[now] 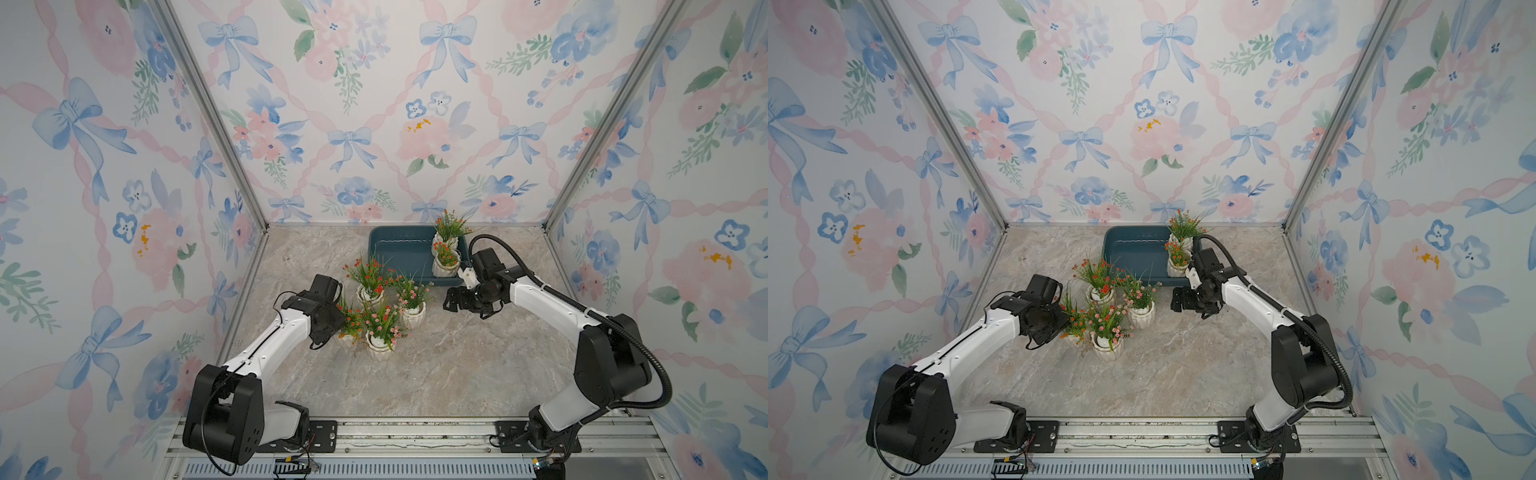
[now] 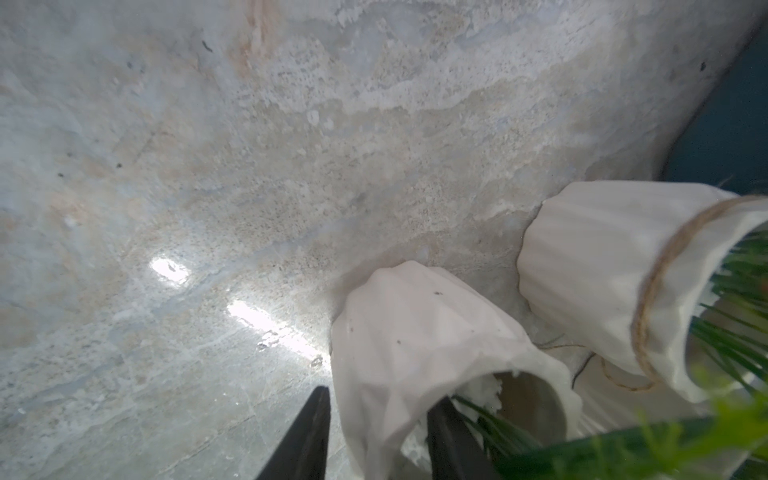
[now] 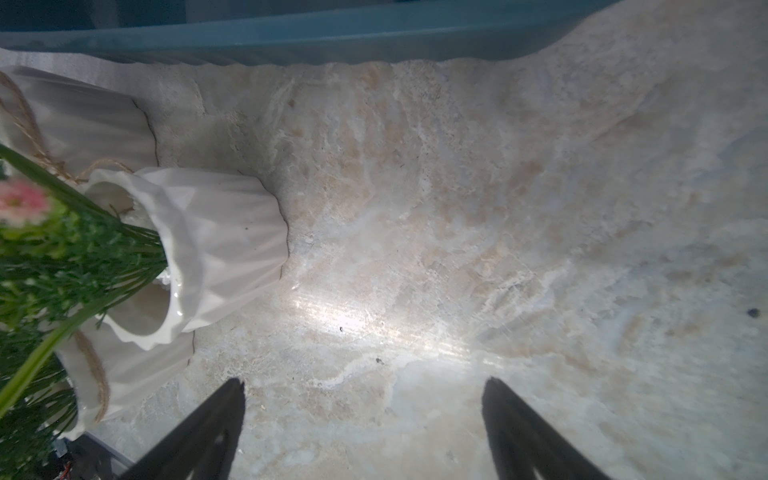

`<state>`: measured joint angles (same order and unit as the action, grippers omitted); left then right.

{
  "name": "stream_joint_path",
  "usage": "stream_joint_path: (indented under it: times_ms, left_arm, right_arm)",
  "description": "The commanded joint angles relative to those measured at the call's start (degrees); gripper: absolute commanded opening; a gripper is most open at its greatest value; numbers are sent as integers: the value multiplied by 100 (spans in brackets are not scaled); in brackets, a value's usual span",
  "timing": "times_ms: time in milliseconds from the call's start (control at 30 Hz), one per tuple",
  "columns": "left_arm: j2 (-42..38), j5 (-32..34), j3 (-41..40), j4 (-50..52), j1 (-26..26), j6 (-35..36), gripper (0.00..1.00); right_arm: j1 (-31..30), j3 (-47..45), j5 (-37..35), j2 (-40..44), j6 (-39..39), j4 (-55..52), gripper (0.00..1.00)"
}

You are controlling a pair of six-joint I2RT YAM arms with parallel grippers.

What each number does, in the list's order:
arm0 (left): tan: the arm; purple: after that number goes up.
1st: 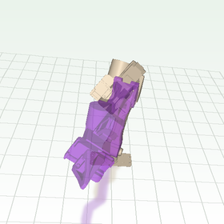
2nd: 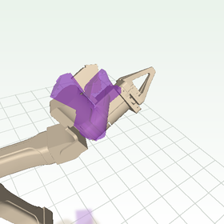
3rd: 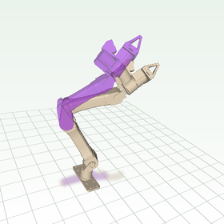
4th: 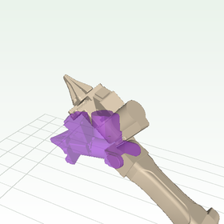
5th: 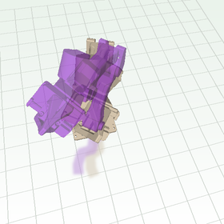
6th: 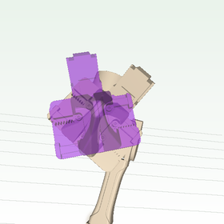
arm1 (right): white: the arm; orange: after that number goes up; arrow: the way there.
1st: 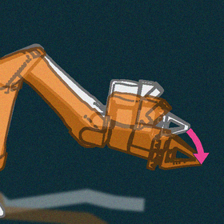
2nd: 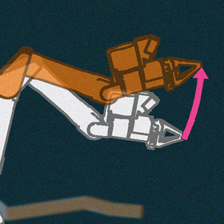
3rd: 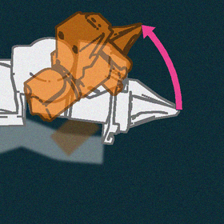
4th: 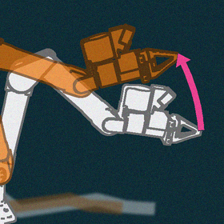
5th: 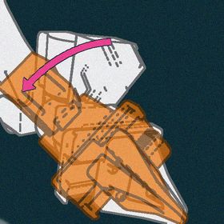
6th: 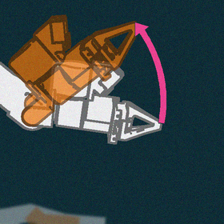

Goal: Put the potted gypsophila into the storage box
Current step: Pick up the baby's breath potted plant from the center of the board.

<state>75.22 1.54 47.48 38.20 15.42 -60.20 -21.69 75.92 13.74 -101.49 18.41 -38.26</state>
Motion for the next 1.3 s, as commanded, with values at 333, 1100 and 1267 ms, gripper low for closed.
stream_joint_path:
  times_ms: [333, 1100, 1267]
  left_arm:
    - [393, 378, 121, 33, 218, 149, 28]
    - [555, 567, 60, 48, 348, 237, 7]
    - [492, 646, 33, 59, 356, 315, 0]
  right_arm:
    - [86, -60, 41, -119, -92, 28, 91]
    - [118, -86, 103, -95, -103, 20, 89]
    - [113, -95, 102, -102, -103, 20, 89]
